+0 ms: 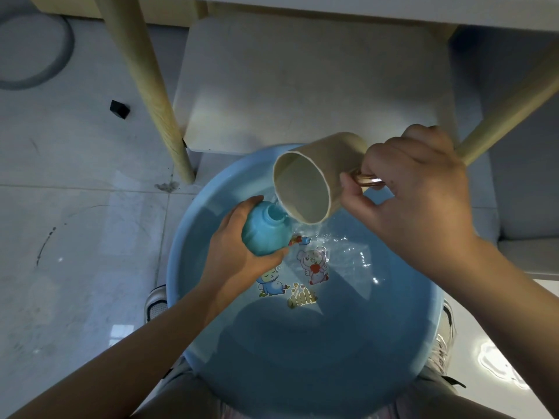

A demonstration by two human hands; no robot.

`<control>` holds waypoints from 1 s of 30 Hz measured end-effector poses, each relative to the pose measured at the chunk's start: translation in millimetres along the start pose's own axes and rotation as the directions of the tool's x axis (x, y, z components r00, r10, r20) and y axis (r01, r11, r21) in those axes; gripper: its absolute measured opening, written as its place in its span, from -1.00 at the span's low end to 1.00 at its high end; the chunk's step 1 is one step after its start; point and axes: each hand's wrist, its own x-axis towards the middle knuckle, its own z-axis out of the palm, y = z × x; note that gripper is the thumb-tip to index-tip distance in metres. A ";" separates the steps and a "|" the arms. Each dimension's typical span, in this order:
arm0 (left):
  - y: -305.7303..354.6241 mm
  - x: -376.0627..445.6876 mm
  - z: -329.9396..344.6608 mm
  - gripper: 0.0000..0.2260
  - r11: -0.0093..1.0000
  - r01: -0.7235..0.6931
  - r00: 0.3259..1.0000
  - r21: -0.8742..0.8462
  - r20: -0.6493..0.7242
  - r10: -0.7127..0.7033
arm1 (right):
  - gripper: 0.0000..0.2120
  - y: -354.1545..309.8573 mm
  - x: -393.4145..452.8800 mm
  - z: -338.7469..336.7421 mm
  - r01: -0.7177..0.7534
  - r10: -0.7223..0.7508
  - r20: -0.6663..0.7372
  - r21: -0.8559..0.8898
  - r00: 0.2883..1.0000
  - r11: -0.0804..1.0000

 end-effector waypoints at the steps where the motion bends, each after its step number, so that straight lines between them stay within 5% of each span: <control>1: 0.3 0.4 0.2 -0.27 1.000 0.000 1.000 -0.001 0.002 0.000 | -0.76 -0.1 0.2 -0.3 0.008 -0.008 0.000 -0.004 1.000 1.000; 30: 3.2 -1.3 0.3 -0.31 1.000 -0.013 1.000 -0.023 0.023 0.013 | -0.76 -4.8 2.2 0.2 0.120 -0.120 -0.012 -0.014 0.993 0.993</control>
